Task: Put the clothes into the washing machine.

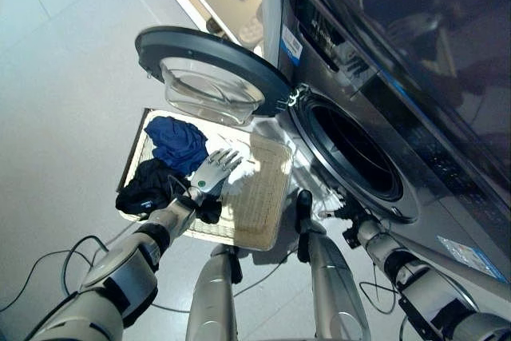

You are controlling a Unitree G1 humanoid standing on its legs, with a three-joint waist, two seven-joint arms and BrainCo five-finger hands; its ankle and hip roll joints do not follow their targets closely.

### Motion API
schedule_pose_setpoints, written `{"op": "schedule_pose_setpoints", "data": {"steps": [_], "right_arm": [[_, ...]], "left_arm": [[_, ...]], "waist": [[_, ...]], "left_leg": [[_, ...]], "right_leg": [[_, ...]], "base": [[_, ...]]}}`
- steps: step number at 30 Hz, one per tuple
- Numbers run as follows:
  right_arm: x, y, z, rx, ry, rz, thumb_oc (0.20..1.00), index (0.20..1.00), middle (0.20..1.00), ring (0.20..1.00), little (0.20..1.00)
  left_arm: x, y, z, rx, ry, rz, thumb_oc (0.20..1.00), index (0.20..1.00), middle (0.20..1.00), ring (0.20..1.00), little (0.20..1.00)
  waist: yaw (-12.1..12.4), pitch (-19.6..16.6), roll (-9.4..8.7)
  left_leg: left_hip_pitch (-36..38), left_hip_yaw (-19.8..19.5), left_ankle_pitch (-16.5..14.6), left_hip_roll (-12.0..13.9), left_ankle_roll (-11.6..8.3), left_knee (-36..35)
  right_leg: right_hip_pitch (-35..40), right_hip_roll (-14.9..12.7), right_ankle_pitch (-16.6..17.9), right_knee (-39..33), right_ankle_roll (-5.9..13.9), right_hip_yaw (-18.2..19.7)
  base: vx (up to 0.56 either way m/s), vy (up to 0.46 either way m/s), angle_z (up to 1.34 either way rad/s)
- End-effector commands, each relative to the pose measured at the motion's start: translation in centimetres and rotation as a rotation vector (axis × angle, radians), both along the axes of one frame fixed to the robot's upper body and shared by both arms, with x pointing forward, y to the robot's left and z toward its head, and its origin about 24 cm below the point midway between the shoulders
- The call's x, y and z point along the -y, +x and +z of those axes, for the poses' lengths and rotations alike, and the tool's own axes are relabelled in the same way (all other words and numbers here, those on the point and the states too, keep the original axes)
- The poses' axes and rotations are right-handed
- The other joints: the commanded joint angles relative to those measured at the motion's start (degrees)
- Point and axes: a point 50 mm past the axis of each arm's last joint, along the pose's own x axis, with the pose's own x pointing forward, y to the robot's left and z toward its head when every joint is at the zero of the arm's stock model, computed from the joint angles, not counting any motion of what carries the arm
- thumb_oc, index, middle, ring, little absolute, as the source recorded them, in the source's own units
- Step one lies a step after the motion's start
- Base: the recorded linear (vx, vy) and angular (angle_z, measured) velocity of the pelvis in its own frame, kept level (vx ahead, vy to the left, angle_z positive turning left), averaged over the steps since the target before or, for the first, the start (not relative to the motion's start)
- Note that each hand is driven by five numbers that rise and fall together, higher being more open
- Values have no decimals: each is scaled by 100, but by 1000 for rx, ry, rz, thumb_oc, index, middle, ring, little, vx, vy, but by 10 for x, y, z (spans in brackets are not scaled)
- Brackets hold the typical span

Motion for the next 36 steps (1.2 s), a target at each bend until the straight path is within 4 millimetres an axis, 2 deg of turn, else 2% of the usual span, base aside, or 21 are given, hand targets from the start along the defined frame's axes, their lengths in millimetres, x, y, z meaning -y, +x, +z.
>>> {"op": "schedule_pose_setpoints", "data": {"steps": [1, 6, 11, 14, 16, 17, 23, 33, 34, 35, 36], "right_arm": [[3, 6, 17, 116, 36, -5, 1000, 1000, 1000, 1000, 1000], [7, 25, 59, 275, 86, -7, 1000, 1000, 1000, 1000, 1000], [11, 33, 87, 376, 117, -7, 1000, 1000, 1000, 1000, 1000], [12, 35, 100, 426, 139, -12, 1000, 1000, 1000, 1000, 1000], [12, 35, 102, 436, 145, -12, 1000, 1000, 1000, 1000, 1000], [12, 36, 111, 470, 175, -14, 1000, 1000, 1000, 1000, 1000], [11, 38, 124, 520, 214, -7, 1000, 1000, 1000, 1000, 1000], [6, 41, 148, 621, 309, -6, 1000, 1000, 1000, 1000, 1000], [5, 42, 152, 633, 311, -3, 1000, 1000, 1000, 1000, 1000], [5, 42, 153, 638, 312, -3, 1000, 1000, 1000, 1000, 1000], [4, 42, 155, 648, 319, 0, 1000, 1000, 1000, 1000, 1000]], "left_arm": [[-7, 2, 9, 42, 97, -33, 1000, 1000, 1000, 1000, 1000], [-9, 21, 46, 120, 316, -89, 1000, 1000, 1000, 1000, 1000], [-12, 36, 80, 170, 439, -40, 1000, 1000, 1000, 1000, 1000], [-20, 42, 92, 158, 540, 30, 1000, 1000, 1000, 1000, 1000], [-22, 43, 95, 157, 555, 46, 1000, 1000, 1000, 1000, 1000], [-29, 47, 101, 110, 628, 144, 1000, 1000, 1000, 1000, 1000], [-37, 50, 106, 59, 714, 246, 1000, 1000, 1000, 1000, 1000], [-26, 57, 119, 31, 715, 263, 1000, 1000, 1000, 1000, 1000], [-26, 58, 119, 9, 714, 286, 542, 542, 542, 542, 542], [-26, 58, 120, 10, 713, 288, 542, 542, 542, 542, 542], [-25, 58, 119, -9, 704, 297, 200, 200, 200, 200, 200]], "waist": [[18, -136, -1], [16, 3, 4], [14, 3, -18], [24, 3, -41], [22, 3, -46], [26, 3, -87], [32, 3, -151], [11, 3, -279], [9, 3, -287], [10, 3, -285], [8, 3, -302]], "left_leg": [[-575, 158, 378, -57, -135, 36], [-1215, 116, 386, 7, -163, 274], [-1692, 66, 421, 51, -183, 365], [-1908, 38, 433, 61, -187, 382], [-1955, 27, 459, 63, -185, 364], [-2094, 5, 449, 65, -204, 362], [-2292, -12, 510, 62, -222, 250], [-2649, -70, 597, 65, -250, 158], [-2665, -70, 611, 63, -254, 132], [-2691, -74, 639, 62, -251, 115], [-2674, -70, 612, 53, -254, 106]], "right_leg": [[36, 25, -722, 647, 540, -151], [-564, -38, -732, 906, 543, -256], [-1020, -62, -679, 988, 528, -279], [-1223, -87, -655, 1030, 525, -303], [-1267, -86, -617, 1006, 523, -311], [-1390, -109, -592, 992, 536, -333], [-1558, -117, -448, 830, 559, -391], [-1837, -72, -266, 663, 604, -422], [-1849, -67, -249, 632, 609, -428], [-1871, -63, -221, 612, 605, -432], [-1854, -58, -227, 588, 616, -425]], "base": [[-67, -15, 3], [-76, -4, 5], [-45, -14, 2], [-8, -2, 2], [-4, -19, 3], [-14, -34, 7], [1, -26, 5], [2, -13, 3], [0, 0, 0], [0, 0, 0], [0, 0, 0]]}}
